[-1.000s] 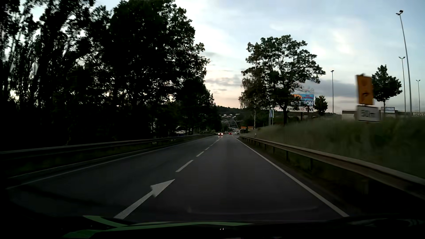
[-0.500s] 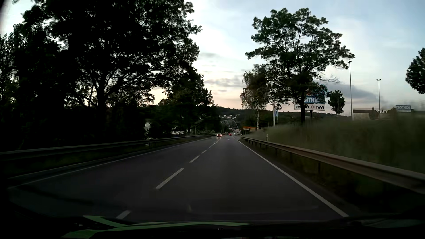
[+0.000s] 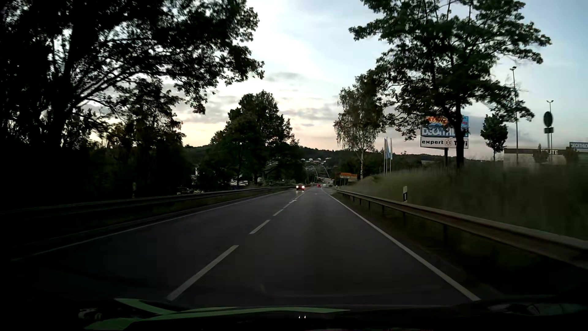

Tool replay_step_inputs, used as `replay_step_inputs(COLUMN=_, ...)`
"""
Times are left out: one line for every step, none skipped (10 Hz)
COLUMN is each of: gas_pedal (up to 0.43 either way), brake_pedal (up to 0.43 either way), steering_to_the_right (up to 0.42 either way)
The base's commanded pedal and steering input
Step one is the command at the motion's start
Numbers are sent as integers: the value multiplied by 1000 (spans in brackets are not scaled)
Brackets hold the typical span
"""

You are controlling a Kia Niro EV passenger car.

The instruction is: Follow the waypoints while adhering to traffic rules and regulations

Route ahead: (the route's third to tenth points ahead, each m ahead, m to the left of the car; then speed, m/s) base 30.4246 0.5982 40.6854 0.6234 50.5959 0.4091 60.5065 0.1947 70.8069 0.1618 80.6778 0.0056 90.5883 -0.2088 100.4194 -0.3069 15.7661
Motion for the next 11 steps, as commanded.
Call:
replay_step_inputs(gas_pedal=0, brake_pedal=280, steering_to_the_right=3)
replay_step_inputs(gas_pedal=0, brake_pedal=256, steering_to_the_right=3)
replay_step_inputs(gas_pedal=0, brake_pedal=268, steering_to_the_right=3)
replay_step_inputs(gas_pedal=0, brake_pedal=287, steering_to_the_right=3)
replay_step_inputs(gas_pedal=0, brake_pedal=287, steering_to_the_right=3)
replay_step_inputs(gas_pedal=0, brake_pedal=287, steering_to_the_right=3)
replay_step_inputs(gas_pedal=0, brake_pedal=287, steering_to_the_right=3)
replay_step_inputs(gas_pedal=0, brake_pedal=287, steering_to_the_right=3)
replay_step_inputs(gas_pedal=0, brake_pedal=262, steering_to_the_right=3)
replay_step_inputs(gas_pedal=0, brake_pedal=262, steering_to_the_right=3)
replay_step_inputs(gas_pedal=0, brake_pedal=262, steering_to_the_right=3)
